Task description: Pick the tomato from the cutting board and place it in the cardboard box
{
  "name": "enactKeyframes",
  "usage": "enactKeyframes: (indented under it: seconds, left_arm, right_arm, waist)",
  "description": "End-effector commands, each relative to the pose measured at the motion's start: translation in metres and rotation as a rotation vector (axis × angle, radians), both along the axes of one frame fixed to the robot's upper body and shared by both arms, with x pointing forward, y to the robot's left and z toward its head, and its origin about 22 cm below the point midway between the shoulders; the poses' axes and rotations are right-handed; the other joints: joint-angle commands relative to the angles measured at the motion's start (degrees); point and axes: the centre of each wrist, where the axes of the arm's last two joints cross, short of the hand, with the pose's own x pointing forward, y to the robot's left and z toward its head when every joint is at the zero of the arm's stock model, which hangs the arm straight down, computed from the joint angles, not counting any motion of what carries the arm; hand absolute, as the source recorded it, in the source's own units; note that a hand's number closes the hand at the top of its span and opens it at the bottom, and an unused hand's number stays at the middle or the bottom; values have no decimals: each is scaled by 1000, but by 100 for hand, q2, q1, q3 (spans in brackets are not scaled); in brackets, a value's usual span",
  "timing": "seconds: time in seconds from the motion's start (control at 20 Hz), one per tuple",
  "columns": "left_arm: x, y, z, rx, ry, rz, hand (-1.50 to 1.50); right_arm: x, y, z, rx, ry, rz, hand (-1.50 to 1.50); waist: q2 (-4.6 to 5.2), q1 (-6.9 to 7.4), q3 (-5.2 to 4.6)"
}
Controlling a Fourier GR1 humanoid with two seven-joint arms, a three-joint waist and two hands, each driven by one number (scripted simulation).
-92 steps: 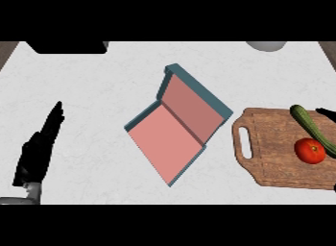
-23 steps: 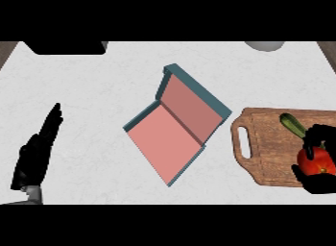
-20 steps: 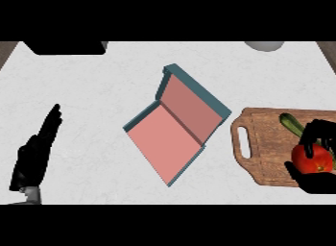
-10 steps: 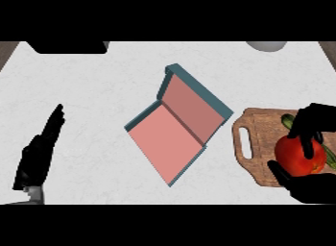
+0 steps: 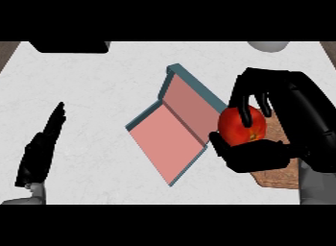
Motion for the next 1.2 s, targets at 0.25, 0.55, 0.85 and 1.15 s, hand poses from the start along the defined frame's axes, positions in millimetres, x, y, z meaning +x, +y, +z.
enactKeyframes:
  seconds: [0.25,0.55,0.85,1.15]
  left_arm:
    - [5,-2,1,-22,4,-18,0]
    - [7,-12,-1,2,9,-28,0]
    - [-8,12,9,-3,-7,-21,0]
    - [5,-21,-10,-16,-13,-2,0]
  right_arm:
    - [54,83,-16,-84,115,-6,150]
    - [88,107,-71,-135,176,-19,150]
    - [112,103,-110,-79,301,-78,-150]
    - [129,120,-109,48,280,-52,-150]
  waist:
    - [18,44,1]
    - [35,67,3]
    - [22,79,5]
    - [34,100,5]
